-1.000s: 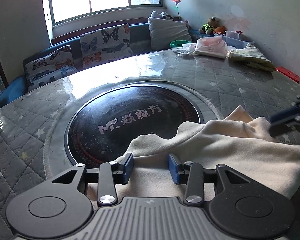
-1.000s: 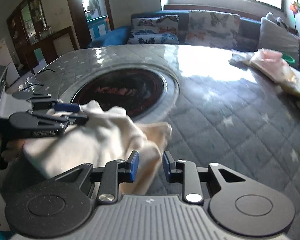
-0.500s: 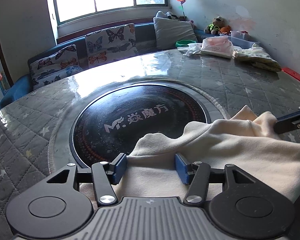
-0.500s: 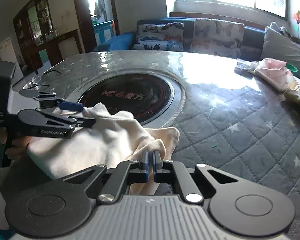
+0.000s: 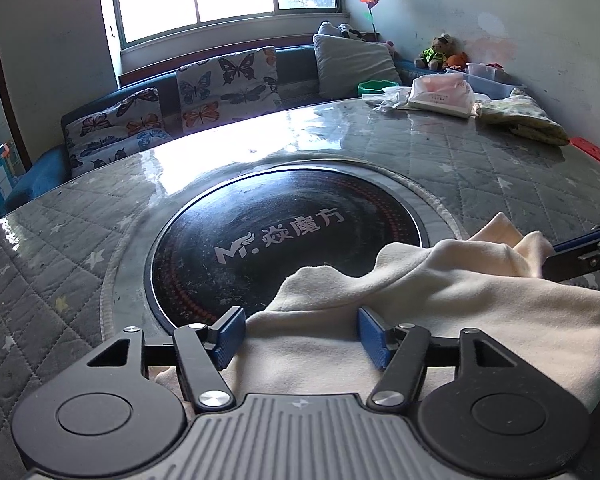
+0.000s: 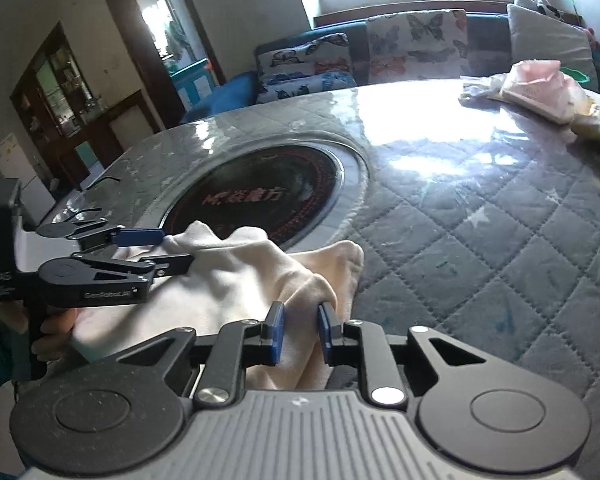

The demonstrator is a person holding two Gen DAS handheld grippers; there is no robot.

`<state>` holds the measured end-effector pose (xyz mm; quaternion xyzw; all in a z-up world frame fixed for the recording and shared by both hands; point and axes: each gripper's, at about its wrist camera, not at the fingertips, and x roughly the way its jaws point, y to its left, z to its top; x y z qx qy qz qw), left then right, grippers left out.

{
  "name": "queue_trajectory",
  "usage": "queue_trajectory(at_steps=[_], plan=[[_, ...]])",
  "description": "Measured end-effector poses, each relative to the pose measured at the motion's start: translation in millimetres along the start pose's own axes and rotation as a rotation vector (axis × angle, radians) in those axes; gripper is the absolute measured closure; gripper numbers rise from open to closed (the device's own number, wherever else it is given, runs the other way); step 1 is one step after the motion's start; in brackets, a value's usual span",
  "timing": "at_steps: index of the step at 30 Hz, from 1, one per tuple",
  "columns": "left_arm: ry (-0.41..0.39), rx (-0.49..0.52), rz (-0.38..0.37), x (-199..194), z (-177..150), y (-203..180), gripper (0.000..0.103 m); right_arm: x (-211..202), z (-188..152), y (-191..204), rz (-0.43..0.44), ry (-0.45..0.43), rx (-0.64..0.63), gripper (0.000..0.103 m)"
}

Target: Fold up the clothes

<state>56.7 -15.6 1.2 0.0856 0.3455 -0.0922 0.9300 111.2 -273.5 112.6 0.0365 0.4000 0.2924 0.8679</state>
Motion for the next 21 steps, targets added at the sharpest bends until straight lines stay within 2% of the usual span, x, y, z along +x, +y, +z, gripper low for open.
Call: queue_trajectory(at_steps=[2,9,12,16,19,21], plan=[[-0.001,-0.004,0.002,-0.2,-1.0,1.7,0.035,2.1,-1.8,2.6,-0.018,-0.006,-0.017,0.099],[-0.016,-0.004,0.012,0.5,-3.8,2.8,0.03,-9.9,-2.8,24.0,-0.179,-0.073,-0.174,0.1],[-0.019,-0.001,0.017,-0.1,-4.5,3.2,0.029,4.3,-10.5,18.5,-0.203,-0.027,-0.187,0.1],[-0.017,0.002,0.017,-1.4,-4.1,4.2,0.028,-3.1,-3.4,8.7,-0.162,-0.021,-0.132,0.094],[-0.019,0.003,0.019,-3.2,-3.9,3.1,0.028,-16.9,1.4,12.3,-0.148,-0.047,-0.155,0.093],[-0.024,0.007,0.021,-7.3,-4.0,1.8,0.028,-26.0,1.1,20.6,-0.107,-0.056,-0.179,0.093]])
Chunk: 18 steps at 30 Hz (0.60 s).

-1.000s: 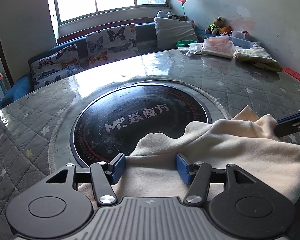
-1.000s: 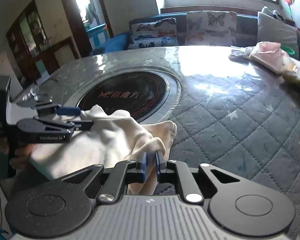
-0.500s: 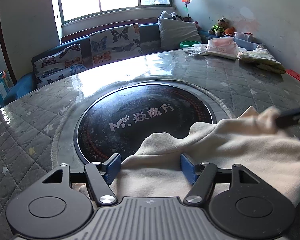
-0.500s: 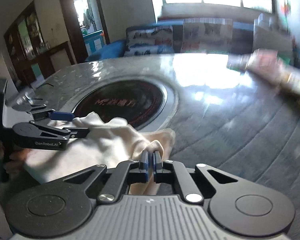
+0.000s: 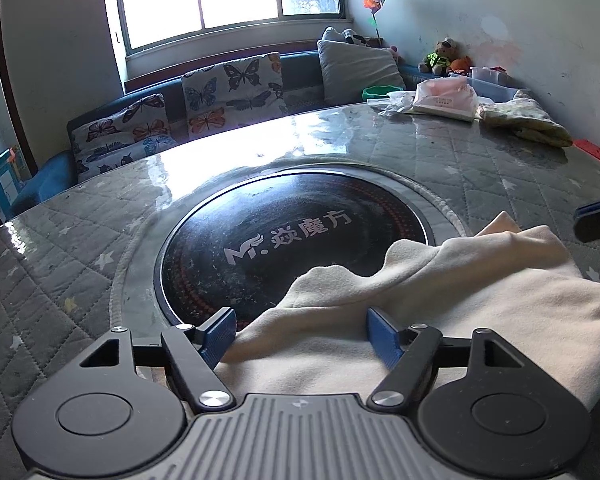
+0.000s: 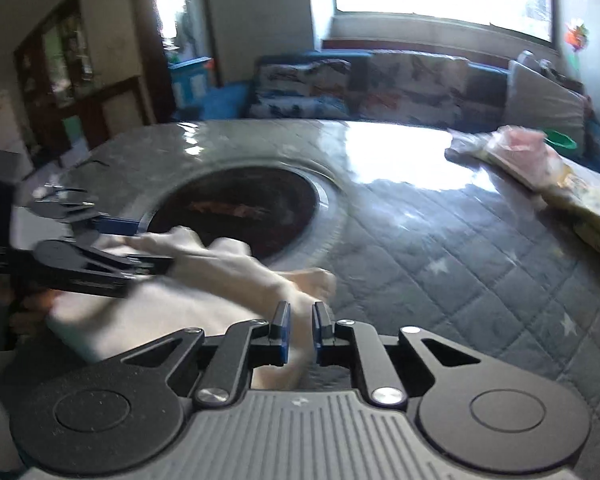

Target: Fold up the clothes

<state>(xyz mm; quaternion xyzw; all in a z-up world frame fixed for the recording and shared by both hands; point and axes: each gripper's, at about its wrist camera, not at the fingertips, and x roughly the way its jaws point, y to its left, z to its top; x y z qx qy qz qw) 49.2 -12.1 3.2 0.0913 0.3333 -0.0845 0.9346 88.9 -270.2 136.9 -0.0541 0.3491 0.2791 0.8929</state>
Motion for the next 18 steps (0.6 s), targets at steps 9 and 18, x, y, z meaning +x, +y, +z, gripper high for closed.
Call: queue_trajectory(at_steps=[9,18], plan=[[-0.053,0.003,-0.031,-45.8,-13.0,-4.6,0.028,2.7,-24.1,31.4,0.108,0.066,-0.114,0.093],[-0.055,-0.067,-0.053,-87.6,-41.0,5.2,0.029,1.3,-13.3,32.7,0.122,0.048,-0.096,0.09]])
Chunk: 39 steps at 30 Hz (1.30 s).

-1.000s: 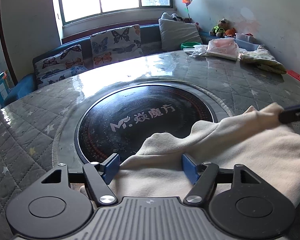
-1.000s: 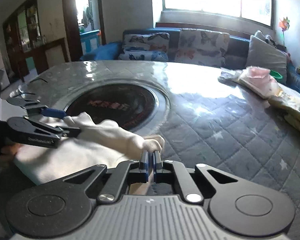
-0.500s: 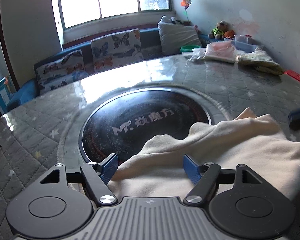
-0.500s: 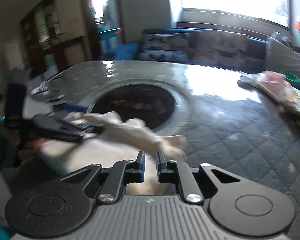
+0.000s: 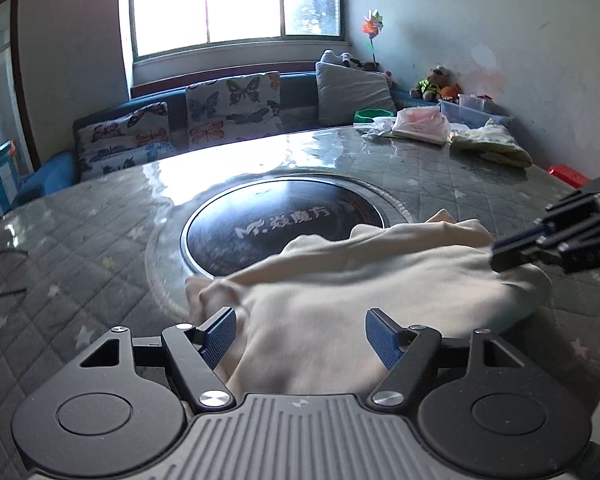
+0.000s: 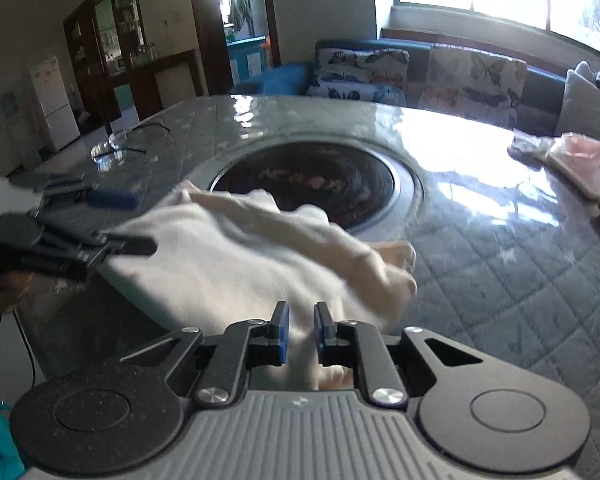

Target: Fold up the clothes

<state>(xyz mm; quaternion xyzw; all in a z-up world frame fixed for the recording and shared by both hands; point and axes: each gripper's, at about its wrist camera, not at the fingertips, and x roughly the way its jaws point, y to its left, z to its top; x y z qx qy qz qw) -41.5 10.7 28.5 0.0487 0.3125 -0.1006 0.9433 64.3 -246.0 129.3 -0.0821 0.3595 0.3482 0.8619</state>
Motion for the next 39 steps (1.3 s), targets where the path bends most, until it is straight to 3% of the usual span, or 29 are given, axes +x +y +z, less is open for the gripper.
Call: queue_trajectory(at_steps=[5,8,13,18,22,33,39], plan=[[0.033,-0.055,-0.001,-3.7,-9.4,8.4,0.036,12.2,3.9,6.1,0.022,-0.004,0.006,0.085],[0.011,-0.118,-0.01,-10.7,-6.7,19.9,0.04,16.1,2.9,7.9,0.026,-0.002,0.019,0.076],[0.012,-0.234,-0.001,-10.8,-3.8,49.7,0.064,17.6,1.7,9.5,0.021,0.0,0.019,0.071],[0.047,-0.35,0.012,-0.3,-4.9,73.8,0.073,20.4,-0.2,11.2,0.022,0.007,0.017,0.066],[0.075,-0.285,0.012,2.0,-9.5,63.5,0.075,20.8,-1.9,10.8,0.025,0.01,0.022,0.065],[0.051,-0.249,0.017,-0.8,-12.2,55.0,0.076,25.2,-3.8,11.2,0.028,0.017,0.022,0.061],[0.076,-0.248,-0.043,8.0,-14.4,56.7,0.076,27.0,-4.0,11.6,0.027,0.017,0.023,0.06]])
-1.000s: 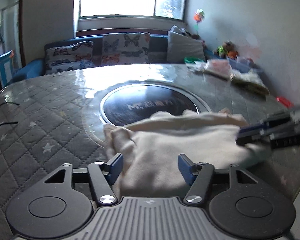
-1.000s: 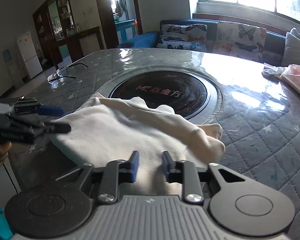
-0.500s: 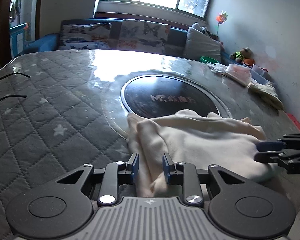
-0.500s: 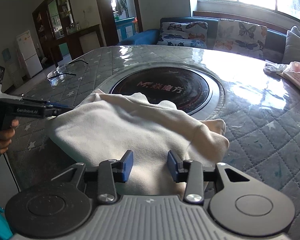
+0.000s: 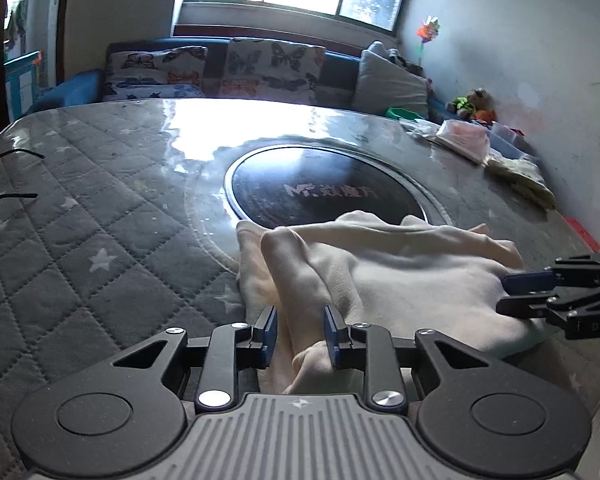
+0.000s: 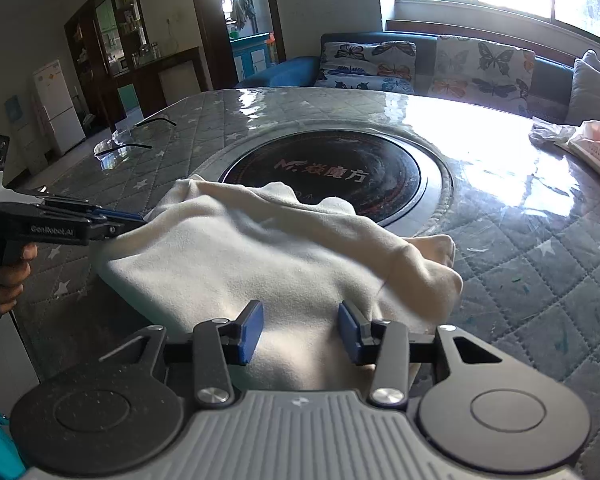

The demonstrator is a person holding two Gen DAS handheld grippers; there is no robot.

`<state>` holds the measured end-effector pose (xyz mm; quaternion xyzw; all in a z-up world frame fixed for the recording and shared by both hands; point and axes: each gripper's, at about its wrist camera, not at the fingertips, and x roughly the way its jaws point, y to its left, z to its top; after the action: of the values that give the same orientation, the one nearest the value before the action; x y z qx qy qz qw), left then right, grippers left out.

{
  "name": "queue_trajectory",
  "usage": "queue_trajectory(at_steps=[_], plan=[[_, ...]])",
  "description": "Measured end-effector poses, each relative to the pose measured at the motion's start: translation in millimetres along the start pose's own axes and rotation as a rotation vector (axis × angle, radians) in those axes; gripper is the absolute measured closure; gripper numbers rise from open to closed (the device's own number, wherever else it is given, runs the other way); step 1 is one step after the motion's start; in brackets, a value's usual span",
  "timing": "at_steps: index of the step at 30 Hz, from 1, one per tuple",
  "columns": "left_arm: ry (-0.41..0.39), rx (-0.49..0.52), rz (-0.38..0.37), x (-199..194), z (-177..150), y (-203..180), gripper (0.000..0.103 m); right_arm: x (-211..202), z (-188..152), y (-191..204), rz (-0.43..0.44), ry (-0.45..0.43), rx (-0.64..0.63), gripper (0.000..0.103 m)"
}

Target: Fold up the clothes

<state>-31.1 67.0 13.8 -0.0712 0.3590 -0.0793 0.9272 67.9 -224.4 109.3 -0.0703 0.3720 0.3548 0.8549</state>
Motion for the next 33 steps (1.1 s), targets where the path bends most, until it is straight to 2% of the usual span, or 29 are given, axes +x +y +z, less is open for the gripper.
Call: queue_trajectory(at_steps=[5,8,9,10,12,14,16,19,22,25,28,31,33], plan=[[0.011,-0.018,-0.043,4.8,1.3,4.6,0.078,1.2,-0.5,1.1,-0.002,0.0,-0.002,0.059],[0.008,-0.021,-0.067,6.4,1.4,6.0,0.086,1.1,-1.2,0.6,-0.002,-0.002,0.002,0.058],[0.005,-0.015,-0.06,6.4,2.1,5.0,0.093,1.3,-1.4,0.8,-0.002,-0.002,0.002,0.058],[-0.004,-0.002,-0.033,4.5,3.2,2.7,0.096,1.2,-1.4,1.0,-0.004,-0.002,0.001,0.058],[-0.04,0.046,0.033,-2.0,4.7,-4.4,0.097,1.0,-1.5,1.6,-0.007,-0.002,0.002,0.058],[-0.097,0.119,0.11,-11.2,5.3,-13.9,0.098,0.8,-1.6,2.2,-0.009,-0.001,0.0,0.058],[-0.137,0.234,0.215,-12.0,0.6,-24.7,0.101,1.4,-1.9,2.5,-0.011,0.0,-0.003,0.058],[-0.083,0.27,0.256,3.2,-6.7,-18.7,0.101,2.3,-2.6,3.0,-0.013,0.0,-0.004,0.057],[-0.048,0.227,0.268,7.8,-8.4,-6.7,0.101,2.0,-2.4,3.5,-0.017,-0.002,-0.01,0.057],[-0.081,0.165,0.238,-7.0,-0.1,-0.3,0.099,1.5,-1.3,3.5,-0.017,0.0,-0.014,0.057],[-0.118,0.163,0.177,-21.3,7.9,-8.5,0.099,-0.1,3.3,5.9,-0.018,-0.011,-0.026,0.055],[-0.11,0.169,0.086,-20.5,9.3,-20.5,0.098,-1.3,9.7,10.1,-0.011,-0.032,-0.04,0.055],[-0.087,0.182,0.057,-12.3,6.1,-27.5,0.097,2.5,10.5,10.3,-0.006,-0.029,-0.036,0.055]])
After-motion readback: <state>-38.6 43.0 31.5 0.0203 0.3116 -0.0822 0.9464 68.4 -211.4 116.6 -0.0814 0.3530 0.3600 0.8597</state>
